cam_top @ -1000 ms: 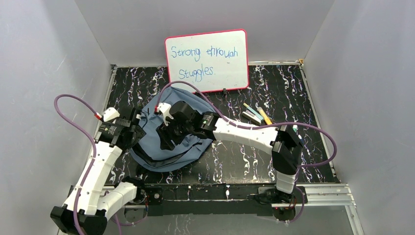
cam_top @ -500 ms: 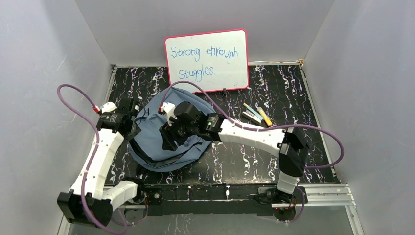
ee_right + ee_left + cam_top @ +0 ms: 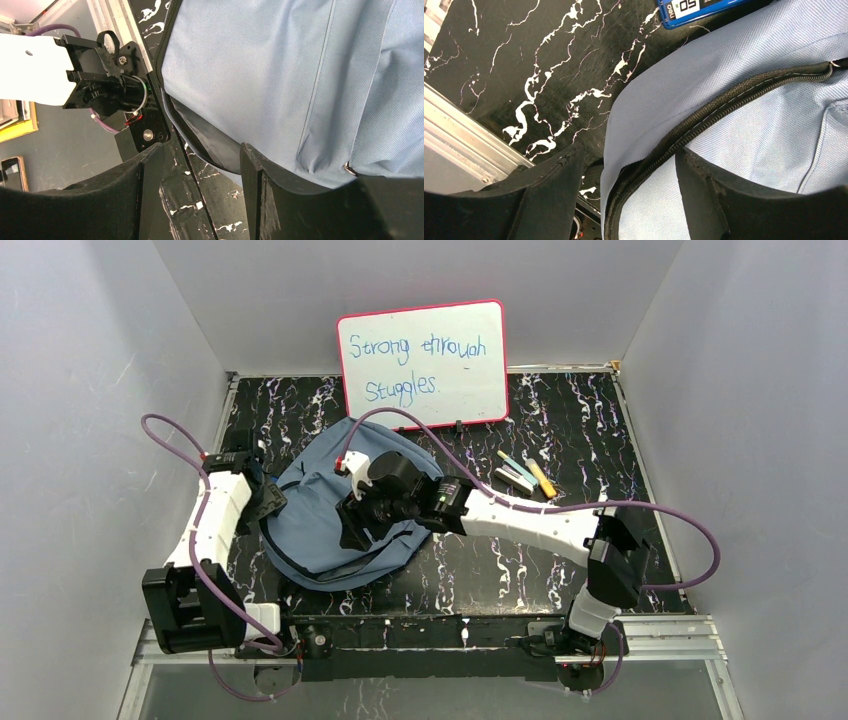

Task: Pack the student bag
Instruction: Adjust the student bag at the center of the board.

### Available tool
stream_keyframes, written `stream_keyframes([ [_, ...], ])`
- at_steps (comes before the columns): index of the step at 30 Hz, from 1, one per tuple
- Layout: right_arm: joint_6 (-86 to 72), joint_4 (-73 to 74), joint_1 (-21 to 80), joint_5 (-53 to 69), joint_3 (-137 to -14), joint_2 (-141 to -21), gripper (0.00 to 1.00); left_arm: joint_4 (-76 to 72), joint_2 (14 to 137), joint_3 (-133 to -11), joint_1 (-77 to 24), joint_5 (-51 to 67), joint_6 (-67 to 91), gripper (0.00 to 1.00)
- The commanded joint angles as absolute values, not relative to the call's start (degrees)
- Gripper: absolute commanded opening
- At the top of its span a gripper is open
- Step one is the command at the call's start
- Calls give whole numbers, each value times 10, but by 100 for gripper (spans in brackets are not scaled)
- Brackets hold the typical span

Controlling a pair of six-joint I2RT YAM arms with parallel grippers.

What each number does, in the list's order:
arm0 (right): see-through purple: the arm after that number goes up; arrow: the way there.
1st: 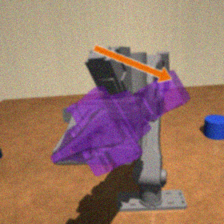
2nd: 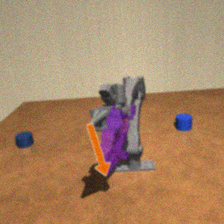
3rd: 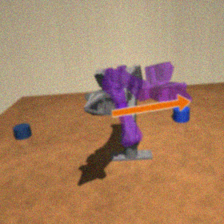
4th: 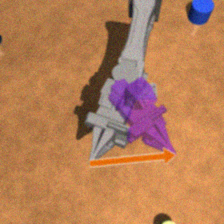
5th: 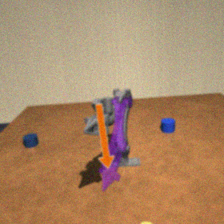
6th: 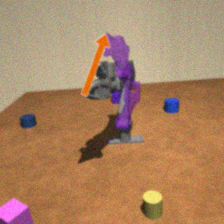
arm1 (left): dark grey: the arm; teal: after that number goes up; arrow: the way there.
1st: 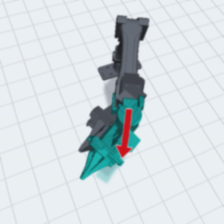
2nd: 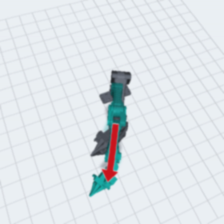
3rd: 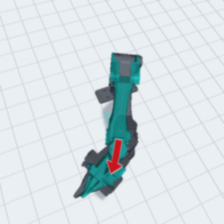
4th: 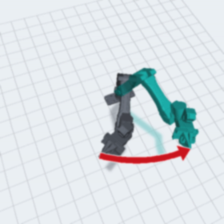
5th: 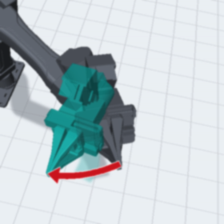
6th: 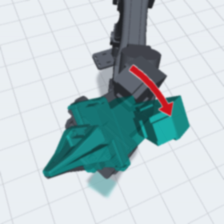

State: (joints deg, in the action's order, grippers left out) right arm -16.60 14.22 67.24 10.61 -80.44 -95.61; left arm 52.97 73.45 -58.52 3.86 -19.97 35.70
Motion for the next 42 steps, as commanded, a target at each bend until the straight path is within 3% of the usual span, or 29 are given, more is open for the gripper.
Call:
stream_keyframes([
  [1, -170, 103, 671, 103, -794, -923, 65, 514, 733, -593, 48, -186, 309, 64],
  [25, -169, 144, 669, 128, -809, -911, 67, 528, 879, -626, 50, -222, 202, 60],
  [34, -166, 145, 669, 125, -798, -899, 67, 523, 857, -622, 50, -189, 206, 3],
  [35, -168, 143, 670, 125, -797, -899, 67, 523, 852, -621, 50, -183, 206, 0],
  [42, -183, 117, 669, 115, -780, -897, 68, 537, 795, -636, 50, -175, 209, 0],
])
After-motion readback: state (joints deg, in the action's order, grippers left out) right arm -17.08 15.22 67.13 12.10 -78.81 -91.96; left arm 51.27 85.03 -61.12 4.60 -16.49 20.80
